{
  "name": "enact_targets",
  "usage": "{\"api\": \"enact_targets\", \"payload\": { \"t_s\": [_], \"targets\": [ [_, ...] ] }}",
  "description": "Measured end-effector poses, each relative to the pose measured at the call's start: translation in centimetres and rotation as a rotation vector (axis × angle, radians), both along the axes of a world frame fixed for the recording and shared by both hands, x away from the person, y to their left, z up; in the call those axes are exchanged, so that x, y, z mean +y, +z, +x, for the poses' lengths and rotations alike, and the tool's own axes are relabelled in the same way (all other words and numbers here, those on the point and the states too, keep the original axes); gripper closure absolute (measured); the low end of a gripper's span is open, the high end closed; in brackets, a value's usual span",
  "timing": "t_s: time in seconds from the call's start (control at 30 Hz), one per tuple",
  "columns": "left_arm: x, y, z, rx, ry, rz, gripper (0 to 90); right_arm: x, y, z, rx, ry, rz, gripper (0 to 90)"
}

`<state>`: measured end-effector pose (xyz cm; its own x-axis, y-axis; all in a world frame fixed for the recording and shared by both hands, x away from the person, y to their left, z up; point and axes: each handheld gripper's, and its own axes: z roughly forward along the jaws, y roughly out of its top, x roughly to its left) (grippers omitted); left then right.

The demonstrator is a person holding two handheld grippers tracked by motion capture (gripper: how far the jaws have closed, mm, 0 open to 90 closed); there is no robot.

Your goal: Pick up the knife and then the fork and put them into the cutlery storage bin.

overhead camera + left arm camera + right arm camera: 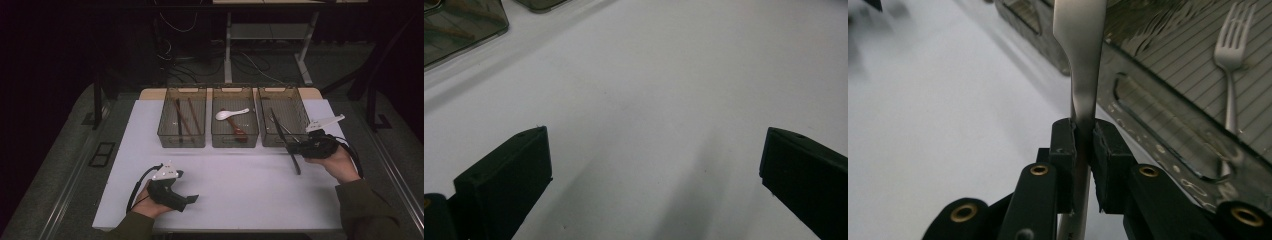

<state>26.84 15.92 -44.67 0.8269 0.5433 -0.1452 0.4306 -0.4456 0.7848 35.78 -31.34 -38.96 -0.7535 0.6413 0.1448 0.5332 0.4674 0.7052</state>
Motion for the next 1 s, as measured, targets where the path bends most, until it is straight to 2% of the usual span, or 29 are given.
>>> {"api": "enact_targets", "payload": {
  "t_s": [0.17, 0.3, 0.53, 0.67, 0.83, 1.0],
  "targets": [
    [0.0, 0.0, 0.0, -0.001, 0.0, -0.003, 0.0, -1.0, 0.1, 0.0, -0.038, -0.038, 0.069, 80.0],
    [0.0, 0.0, 0.0, -0.002, 0.001, -0.001, 0.0, -1.7, 0.6, 0.1, -0.08, -0.07, 0.105, 80.0],
    [0.0, 0.0, 0.0, -0.003, 0.002, -0.001, 0.0, -2.9, 1.0, 0.5, -0.116, -0.128, 0.161, 80.0],
    [0.0, 0.0, 0.0, -0.003, 0.003, 0.0, 0.0, -3.3, 1.3, 0.7, -0.128, -0.145, 0.178, 80.0],
    [0.0, 0.0, 0.1, -0.001, 0.004, -0.003, 0.0, -3.7, 2.4, 0.9, -0.162, -0.164, 0.202, 80.0],
    [0.0, 0.0, 0.1, 0.001, 0.005, -0.003, 0.0, -3.7, 3.4, 1.2, -0.187, -0.173, 0.2, 80.0]
  ]
}}
